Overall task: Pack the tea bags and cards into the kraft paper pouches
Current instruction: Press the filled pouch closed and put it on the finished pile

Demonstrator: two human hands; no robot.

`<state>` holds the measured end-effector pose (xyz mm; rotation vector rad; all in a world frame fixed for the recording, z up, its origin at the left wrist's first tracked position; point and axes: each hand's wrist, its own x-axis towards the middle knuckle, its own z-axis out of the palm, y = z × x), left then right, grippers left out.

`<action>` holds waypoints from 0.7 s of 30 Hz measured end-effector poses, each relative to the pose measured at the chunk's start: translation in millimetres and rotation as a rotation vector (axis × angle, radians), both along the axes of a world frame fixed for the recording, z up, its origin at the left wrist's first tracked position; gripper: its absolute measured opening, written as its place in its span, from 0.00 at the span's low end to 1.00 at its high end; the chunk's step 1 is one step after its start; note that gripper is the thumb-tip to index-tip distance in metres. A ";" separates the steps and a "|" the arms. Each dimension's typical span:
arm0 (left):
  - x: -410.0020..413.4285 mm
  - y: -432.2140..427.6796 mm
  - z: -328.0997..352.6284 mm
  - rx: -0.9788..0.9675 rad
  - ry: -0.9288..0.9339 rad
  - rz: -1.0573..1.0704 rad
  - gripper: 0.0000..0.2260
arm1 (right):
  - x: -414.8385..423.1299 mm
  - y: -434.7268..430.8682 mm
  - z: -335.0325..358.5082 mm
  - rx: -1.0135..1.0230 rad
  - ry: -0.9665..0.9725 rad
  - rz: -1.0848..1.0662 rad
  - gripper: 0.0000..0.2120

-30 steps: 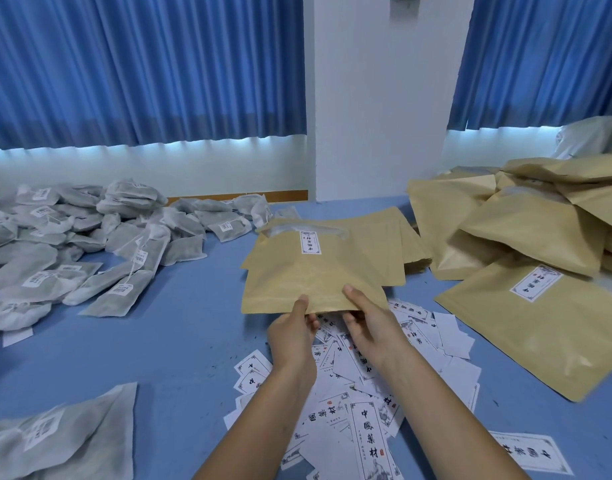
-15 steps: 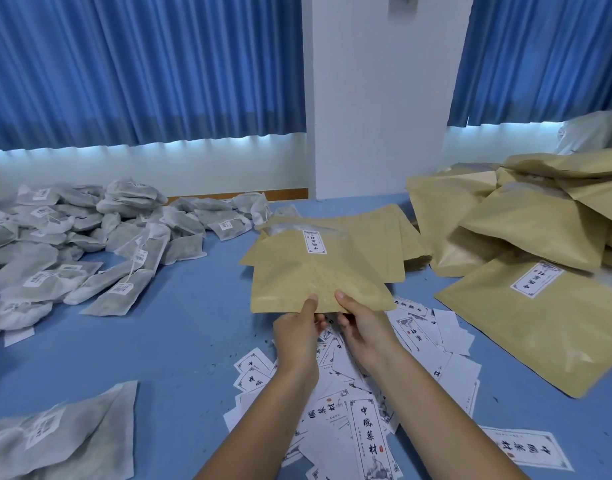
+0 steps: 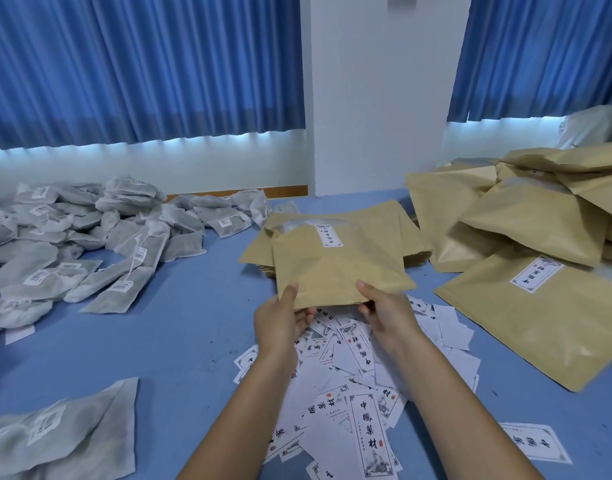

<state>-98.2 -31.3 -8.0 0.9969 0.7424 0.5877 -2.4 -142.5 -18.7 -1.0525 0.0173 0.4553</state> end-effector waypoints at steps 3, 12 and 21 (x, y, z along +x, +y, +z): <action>-5.0 12.5 4.9 0.093 0.086 -0.125 0.09 | 8.1 -2.5 -1.2 0.095 0.088 -0.034 0.09; -3.7 -4.6 1.8 0.295 0.150 -0.209 0.10 | -20.7 13.8 -3.8 0.044 0.082 0.276 0.06; -0.6 -8.3 1.3 0.399 0.232 -0.247 0.10 | -18.5 14.3 -6.6 0.019 0.061 0.272 0.03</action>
